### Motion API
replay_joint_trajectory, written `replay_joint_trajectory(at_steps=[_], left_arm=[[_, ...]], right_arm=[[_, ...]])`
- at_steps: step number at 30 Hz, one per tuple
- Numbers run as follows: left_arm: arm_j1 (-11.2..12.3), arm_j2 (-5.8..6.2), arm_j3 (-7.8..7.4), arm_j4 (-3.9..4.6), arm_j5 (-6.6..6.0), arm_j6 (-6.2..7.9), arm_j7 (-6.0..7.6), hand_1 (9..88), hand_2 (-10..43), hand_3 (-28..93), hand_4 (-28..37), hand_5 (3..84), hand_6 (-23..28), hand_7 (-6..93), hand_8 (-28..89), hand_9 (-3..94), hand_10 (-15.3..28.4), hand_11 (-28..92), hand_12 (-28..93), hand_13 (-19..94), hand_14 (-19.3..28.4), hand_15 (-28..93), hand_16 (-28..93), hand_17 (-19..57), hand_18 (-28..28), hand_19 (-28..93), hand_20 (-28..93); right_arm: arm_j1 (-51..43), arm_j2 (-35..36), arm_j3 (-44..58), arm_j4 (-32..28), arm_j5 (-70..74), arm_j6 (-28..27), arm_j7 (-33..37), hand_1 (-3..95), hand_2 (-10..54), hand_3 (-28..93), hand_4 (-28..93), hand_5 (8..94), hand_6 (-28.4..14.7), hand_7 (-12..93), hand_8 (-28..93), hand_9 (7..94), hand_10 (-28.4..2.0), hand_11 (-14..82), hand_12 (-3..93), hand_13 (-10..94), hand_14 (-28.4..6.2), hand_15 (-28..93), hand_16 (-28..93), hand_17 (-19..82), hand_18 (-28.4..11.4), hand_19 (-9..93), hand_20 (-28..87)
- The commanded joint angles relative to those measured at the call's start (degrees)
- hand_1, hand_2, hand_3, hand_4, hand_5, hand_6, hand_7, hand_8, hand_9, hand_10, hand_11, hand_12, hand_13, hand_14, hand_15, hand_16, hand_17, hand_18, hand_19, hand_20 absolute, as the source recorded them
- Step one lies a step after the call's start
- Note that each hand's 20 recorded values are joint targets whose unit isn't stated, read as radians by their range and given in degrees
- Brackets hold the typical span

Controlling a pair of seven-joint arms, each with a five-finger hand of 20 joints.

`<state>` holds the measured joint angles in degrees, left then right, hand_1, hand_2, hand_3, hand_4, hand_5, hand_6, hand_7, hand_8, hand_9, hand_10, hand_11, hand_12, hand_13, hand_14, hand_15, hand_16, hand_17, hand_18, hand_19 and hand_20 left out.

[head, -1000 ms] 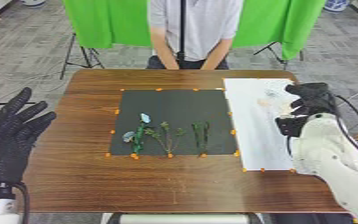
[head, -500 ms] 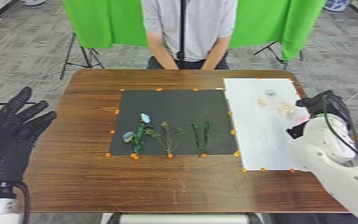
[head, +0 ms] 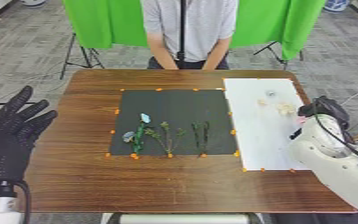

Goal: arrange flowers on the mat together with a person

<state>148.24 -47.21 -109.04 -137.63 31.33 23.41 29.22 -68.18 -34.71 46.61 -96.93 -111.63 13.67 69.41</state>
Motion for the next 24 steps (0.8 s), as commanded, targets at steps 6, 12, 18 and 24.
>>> replay_joint_trajectory(at_steps=[6, 12, 18, 24], left_arm=[[0.3, 0.24, 0.42, 0.43, -0.71, -0.22, -0.5, 21.6, 7.5, 75, -26.2, 32.2, 4.4, 11.6, -9, 31.2, 15.6, 21, 13, 22, 21.9, 49, -5, -9.3, 19.9, 42, 20], [1.0, 0.99, 0.08, 0.32, -1.2, 0.14, 0.3, 21.8, 7.5, 74, -26.0, 32.3, 4.5, 11.6, -9, 31.2, 15.7, 21, 13, 22, 21.8, 49, -5, -9.3, 19.9, 42, 20], [0.7, 1.09, 0.45, 0.43, -1.4, 0.03, 0.52, 21.7, 7.4, 74, -25.9, 32.2, 4.5, 11.7, -9, 31.2, 15.7, 21, 13, 22, 21.8, 49, -5, -9.3, 19.9, 42, 20], [0.9, 1.84, 0.25, 0.49, -2.12, 0.43, 1.08, 21.7, 7.4, 74, -25.9, 32.2, 4.6, 11.6, -9, 31.2, 15.6, 21, 13, 22, 21.7, 48, -5, -9.3, 19.9, 42, 20]], right_arm=[[2.8, -0.5, -4.7, 3.7, 2.4, -5.4, -2.4, 40.6, -7.8, 69, -23, 62.2, -1.5, 11, -11, 72.7, -20.6, 16.3, 13.6, 71, -16.4, 56, 10, 25, -27.4, 84, -14], [2.7, -0.9, -6.4, 5.0, 0.1, -4.2, -3.0, 53.2, -9.5, 66, -28, 73.6, 0.0, 13, -4, 77.8, -13.0, 15.0, 14.7, 75, -12.7, 50, 12, 26, -23.8, 81, -7], [3.2, -1.2, -8.1, 6.0, -1.9, -1.1, -3.4, 61.7, -9.5, 59, -28, 84.0, 2.0, 16, 2, 90.6, -8.3, 5.5, 27.2, 81, -6.5, 44, 23, 27, -20.3, 82, -4], [3.2, -1.1, -8.2, 5.3, -4.8, 1.5, -1.7, 61.5, -9.5, 59, -28, 86.3, 2.8, 16, 2, 93.0, -7.7, 6.1, 28.1, 83, -6.1, 43, 24, 28, -19.5, 83, -3]])
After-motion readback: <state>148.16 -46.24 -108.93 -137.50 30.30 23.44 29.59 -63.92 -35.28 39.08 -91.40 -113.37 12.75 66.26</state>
